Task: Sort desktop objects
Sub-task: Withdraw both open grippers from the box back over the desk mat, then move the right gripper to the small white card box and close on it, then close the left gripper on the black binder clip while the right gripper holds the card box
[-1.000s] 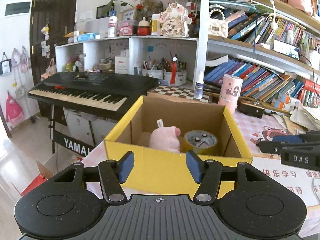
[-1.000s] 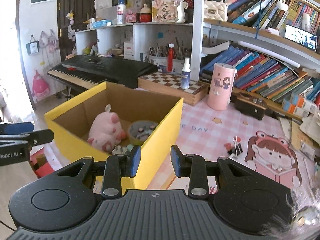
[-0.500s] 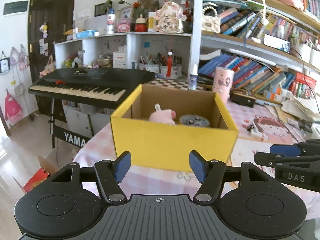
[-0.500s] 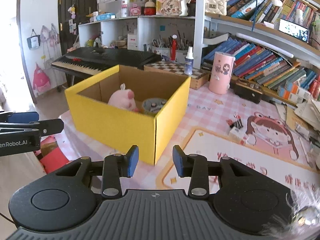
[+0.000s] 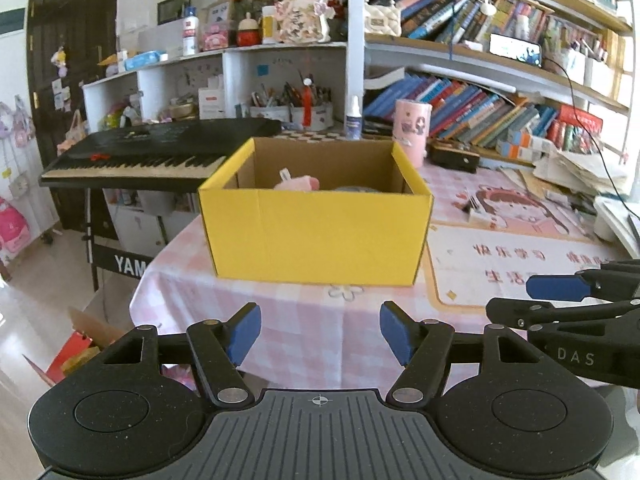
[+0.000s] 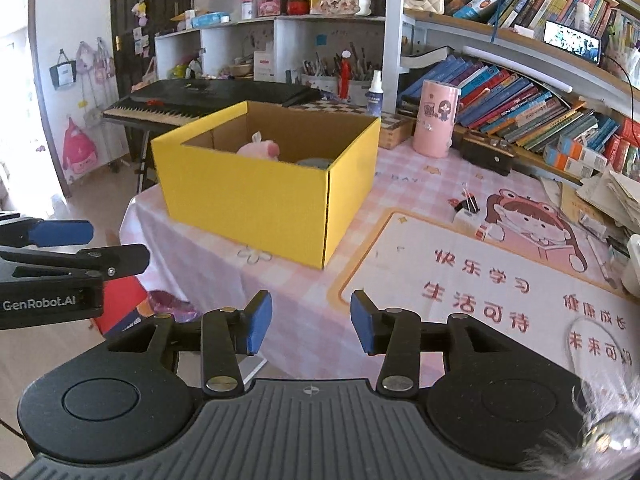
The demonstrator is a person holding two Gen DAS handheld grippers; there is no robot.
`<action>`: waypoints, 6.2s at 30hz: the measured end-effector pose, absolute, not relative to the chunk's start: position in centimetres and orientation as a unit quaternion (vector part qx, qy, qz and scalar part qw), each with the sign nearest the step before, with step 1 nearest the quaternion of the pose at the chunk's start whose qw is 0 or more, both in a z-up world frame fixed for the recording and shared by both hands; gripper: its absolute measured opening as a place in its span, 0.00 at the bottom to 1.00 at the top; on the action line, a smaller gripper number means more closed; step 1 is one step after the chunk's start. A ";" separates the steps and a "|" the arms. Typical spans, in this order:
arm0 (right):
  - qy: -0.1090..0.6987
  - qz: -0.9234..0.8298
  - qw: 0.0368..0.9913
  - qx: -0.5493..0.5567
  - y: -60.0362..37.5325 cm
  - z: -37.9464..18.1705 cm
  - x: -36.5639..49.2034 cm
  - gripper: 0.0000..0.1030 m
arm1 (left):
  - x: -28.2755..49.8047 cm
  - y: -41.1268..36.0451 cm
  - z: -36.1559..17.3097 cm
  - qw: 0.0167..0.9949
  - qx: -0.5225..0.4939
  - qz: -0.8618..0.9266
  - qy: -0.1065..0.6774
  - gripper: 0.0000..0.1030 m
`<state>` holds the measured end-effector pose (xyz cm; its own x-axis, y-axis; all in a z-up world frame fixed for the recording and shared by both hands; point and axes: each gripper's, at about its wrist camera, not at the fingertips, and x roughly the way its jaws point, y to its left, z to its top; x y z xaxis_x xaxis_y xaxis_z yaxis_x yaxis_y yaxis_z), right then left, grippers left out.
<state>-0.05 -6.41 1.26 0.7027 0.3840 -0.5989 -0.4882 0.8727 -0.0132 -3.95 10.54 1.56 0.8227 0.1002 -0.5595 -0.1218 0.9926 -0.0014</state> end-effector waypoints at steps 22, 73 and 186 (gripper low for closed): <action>0.325 0.162 0.929 -0.071 -9.5 0.5 -2.0 0.49 | -3.2 7.4 0.8 0.951 0.004 -0.028 0.306 0.67; 0.372 0.085 0.924 -0.036 -20.3 -1.1 7.1 0.59 | 7.6 -3.4 -0.4 0.937 0.034 -0.104 0.331 0.68; 0.354 0.243 0.902 -0.047 -30.3 -4.0 31.2 0.28 | 27.6 -11.4 -2.9 0.930 -0.012 0.053 0.363 0.67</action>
<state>31.20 -30.27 -4.02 0.6323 0.4047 -0.6606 -0.4708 0.8779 0.0872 27.65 -11.40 -2.94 0.7303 0.0907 -0.6771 -0.1077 0.9940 0.0170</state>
